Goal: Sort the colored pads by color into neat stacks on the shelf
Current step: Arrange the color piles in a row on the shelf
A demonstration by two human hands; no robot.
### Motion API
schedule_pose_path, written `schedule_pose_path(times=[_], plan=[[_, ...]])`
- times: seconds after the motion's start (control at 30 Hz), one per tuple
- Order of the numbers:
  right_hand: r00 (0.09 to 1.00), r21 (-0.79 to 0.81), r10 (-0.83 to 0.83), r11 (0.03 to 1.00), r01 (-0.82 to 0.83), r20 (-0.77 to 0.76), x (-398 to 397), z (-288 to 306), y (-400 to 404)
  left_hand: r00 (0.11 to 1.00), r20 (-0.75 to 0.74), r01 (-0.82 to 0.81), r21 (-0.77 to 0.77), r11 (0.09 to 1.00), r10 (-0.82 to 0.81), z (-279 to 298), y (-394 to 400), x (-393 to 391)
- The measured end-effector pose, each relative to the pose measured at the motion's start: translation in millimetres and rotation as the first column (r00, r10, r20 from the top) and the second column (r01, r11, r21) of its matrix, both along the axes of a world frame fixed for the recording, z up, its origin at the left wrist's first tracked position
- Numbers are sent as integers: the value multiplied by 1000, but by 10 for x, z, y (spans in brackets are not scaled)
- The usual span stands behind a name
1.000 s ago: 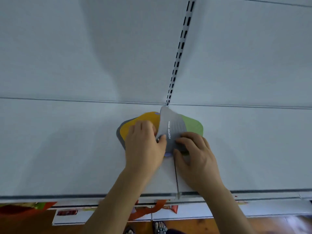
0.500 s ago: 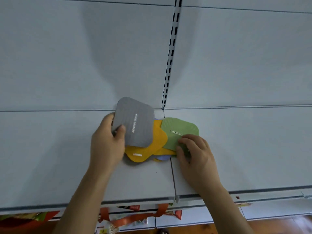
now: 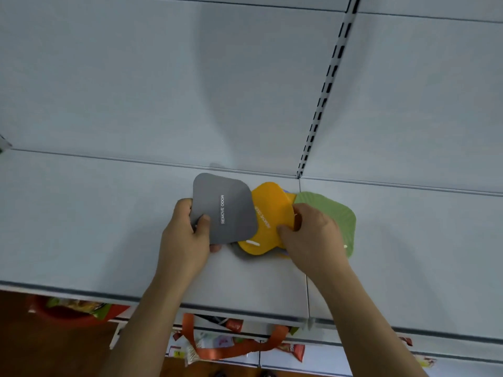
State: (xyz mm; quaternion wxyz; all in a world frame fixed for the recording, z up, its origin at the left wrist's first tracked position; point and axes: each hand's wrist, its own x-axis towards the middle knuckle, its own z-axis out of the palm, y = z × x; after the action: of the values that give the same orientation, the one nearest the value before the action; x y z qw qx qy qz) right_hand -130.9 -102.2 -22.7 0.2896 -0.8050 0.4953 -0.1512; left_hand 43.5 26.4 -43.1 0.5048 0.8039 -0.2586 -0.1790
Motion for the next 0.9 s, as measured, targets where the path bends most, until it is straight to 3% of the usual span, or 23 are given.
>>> schedule_pose_path(times=[0.13, 0.27, 0.33, 0.4, 0.5, 0.63, 0.77, 0.9], plan=[[948, 80, -114, 992, 95, 298, -124, 215, 12, 995, -101, -8, -138, 990, -6, 49, 19, 19], [759, 134, -298, 953, 271, 579, -435, 364, -69, 968, -239, 11, -256, 967, -74, 117, -82, -63], [751, 132, -330, 941, 312, 572, -555, 265, -144, 929, -342, 39, -295, 955, -143, 134, -171, -157], [816, 101, -336, 939, 328, 470, -628, 144, -169, 895, -395, 93, -286, 954, -206, 123, -254, -272], [914, 126, -250, 967, 221, 321, -653, -5, -85, 913, -346, 160, -188, 969, -217, 71, -331, -365], [978, -43, -155, 986, 162, 139, -628, -135, -6, 905, -359, 179, -160, 971, -226, 55, -353, -303], [919, -14, -329, 940, 340, 219, -626, -171, 67, 905, -326, 238, -145, 960, -274, 108, -314, -271], [865, -21, -349, 924, 381, 361, -693, -199, 207, 931, -245, 234, -164, 958, -269, 145, -264, -285]])
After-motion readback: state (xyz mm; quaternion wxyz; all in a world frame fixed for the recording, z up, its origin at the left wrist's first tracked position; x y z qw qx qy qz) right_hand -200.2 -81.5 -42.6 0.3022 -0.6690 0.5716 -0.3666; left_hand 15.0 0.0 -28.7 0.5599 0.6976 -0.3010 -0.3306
